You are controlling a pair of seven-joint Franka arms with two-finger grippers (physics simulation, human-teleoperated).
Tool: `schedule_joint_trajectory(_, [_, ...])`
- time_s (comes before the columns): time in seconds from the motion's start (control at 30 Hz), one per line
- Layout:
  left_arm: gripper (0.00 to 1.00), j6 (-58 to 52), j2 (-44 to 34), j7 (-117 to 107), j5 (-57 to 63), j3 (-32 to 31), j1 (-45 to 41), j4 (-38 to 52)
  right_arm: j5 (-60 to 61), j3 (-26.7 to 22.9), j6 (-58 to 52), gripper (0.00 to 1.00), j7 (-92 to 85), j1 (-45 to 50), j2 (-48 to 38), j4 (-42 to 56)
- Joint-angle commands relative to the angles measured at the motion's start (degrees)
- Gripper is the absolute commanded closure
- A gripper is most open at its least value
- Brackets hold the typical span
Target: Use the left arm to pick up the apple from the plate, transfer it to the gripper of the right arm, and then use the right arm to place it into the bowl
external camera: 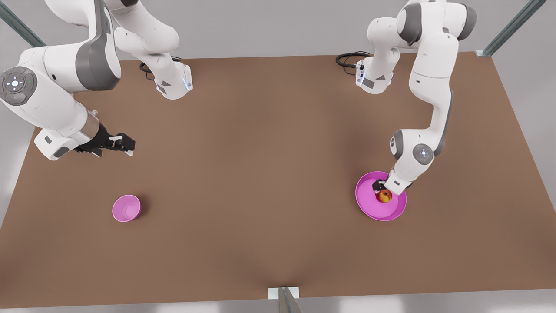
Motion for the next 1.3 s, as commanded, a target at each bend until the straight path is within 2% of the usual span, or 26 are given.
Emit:
schedule_joint_trajectory(0.0, [0.0,2.5,0.7,-4.0,-0.3,0.0,-0.1,0.1,0.0,0.0,0.0,0.0,0.3,0.0,-0.1,0.0])
schedule_joint_trajectory(0.33, [0.0,4.3,3.9,-4.0,-1.9,-0.3,-0.2,1.9,0.0,-0.1,0.0,0.0,0.3,0.0,0.0,0.0])
schedule_joint_trajectory(0.5, [0.06,6.9,6.7,-4.0,-1.9,-0.4,-0.3,2.4,0.0,0.0,0.0,0.0,0.1,-0.7,0.0,0.0])
schedule_joint_trajectory(0.6, [0.14,6.9,6.7,-4.0,-2.0,-0.4,-0.4,2.4,0.0,0.0,0.0,0.0,-0.1,-0.7,0.0,0.0])
schedule_joint_trajectory(0.87, [0.24,6.3,4.7,-4.1,-2.0,-0.4,-0.5,2.4,0.1,0.0,0.1,0.0,-0.4,-1.7,0.1,0.0])
schedule_joint_trajectory(0.93, [0.25,2.2,0.9,-7.6,-2.0,-1.6,-1.3,2.5,0.0,0.0,0.0,0.0,-0.6,-1.7,0.1,0.0])
schedule_joint_trajectory(1.0, [0.26,-7.1,-2.0,-17.2,-2.0,-6.5,-1.3,8.8,0.0,0.0,0.0,0.0,-0.6,-1.6,0.1,0.0])
schedule_joint_trajectory(1.07, [0.26,-22.7,-2.0,-19.0,-6.5,-9.7,-1.3,22.0,0.0,0.0,0.0,0.0,-0.6,-1.7,0.1,0.0])
schedule_joint_trajectory(1.17, [0.26,-28.1,0.3,-14.2,-9.0,-13.6,-1.4,30.8,0.0,0.0,0.0,0.0,-4.2,-4.1,0.1,-0.1])
schedule_joint_trajectory(1.27, [0.26,-28.3,1.7,18.1,-24.8,-13.8,-1.6,35.5,0.1,0.4,-0.5,0.0,-6.0,-4.1,-0.1,0.0])
